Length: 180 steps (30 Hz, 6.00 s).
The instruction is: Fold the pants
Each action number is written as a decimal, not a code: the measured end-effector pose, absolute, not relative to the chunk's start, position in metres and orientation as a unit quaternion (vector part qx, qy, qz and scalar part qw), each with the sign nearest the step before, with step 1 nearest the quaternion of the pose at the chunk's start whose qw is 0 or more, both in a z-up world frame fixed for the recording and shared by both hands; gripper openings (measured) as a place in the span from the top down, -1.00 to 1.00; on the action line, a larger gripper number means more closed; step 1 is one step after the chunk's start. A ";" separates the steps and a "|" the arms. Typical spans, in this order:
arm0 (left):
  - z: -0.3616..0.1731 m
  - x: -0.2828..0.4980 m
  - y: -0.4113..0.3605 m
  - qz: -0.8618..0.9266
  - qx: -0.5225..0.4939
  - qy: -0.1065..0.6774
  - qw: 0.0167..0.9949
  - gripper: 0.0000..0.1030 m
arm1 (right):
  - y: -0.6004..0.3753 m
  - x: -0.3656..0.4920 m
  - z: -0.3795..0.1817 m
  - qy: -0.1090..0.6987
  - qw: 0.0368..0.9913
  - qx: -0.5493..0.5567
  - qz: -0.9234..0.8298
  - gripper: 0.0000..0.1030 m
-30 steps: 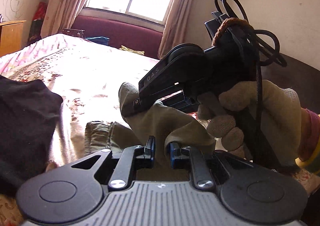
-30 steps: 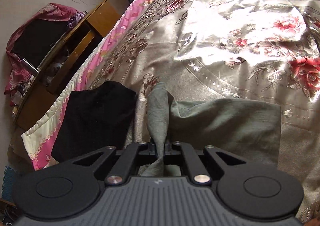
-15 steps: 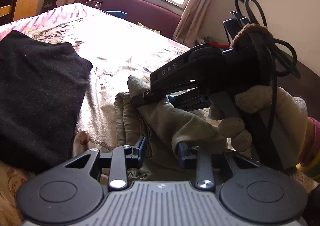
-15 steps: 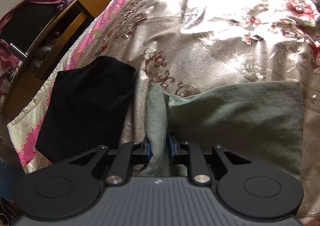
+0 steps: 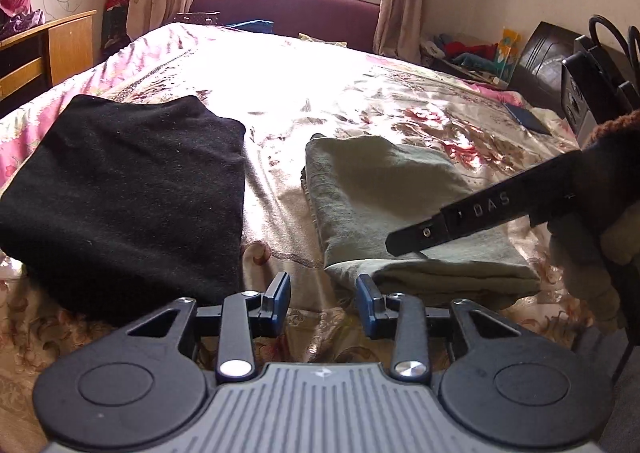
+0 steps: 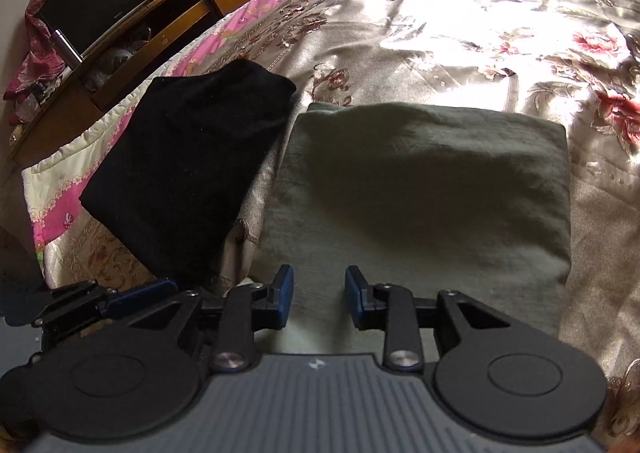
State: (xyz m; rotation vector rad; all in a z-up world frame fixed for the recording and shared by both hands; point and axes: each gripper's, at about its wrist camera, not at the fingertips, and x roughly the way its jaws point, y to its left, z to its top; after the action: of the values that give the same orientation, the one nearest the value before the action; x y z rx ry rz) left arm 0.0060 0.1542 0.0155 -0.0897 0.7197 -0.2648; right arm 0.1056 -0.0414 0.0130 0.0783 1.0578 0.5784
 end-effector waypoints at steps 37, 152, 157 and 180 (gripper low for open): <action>0.034 0.096 0.113 -0.210 0.070 0.283 0.933 0.16 | -0.147 0.104 0.014 0.414 0.894 0.045 0.166 0.24; 0.014 0.064 0.047 -0.130 0.053 0.373 0.917 -0.22 | -0.158 0.038 -0.001 0.361 0.913 0.151 0.117 0.53; 0.013 0.046 0.038 -0.116 0.057 0.372 0.919 -0.35 | -0.164 0.013 0.000 0.347 0.917 0.162 0.109 0.53; 0.004 0.009 0.022 -0.086 0.078 0.360 0.926 -0.65 | -0.159 -0.013 -0.007 0.366 0.912 0.156 0.103 0.50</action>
State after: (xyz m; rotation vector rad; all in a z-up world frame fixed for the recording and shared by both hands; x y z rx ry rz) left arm 0.0088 0.0219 0.0036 0.1603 0.7381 -0.1768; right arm -0.0134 -0.1593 -0.0074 0.3219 0.7534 0.2113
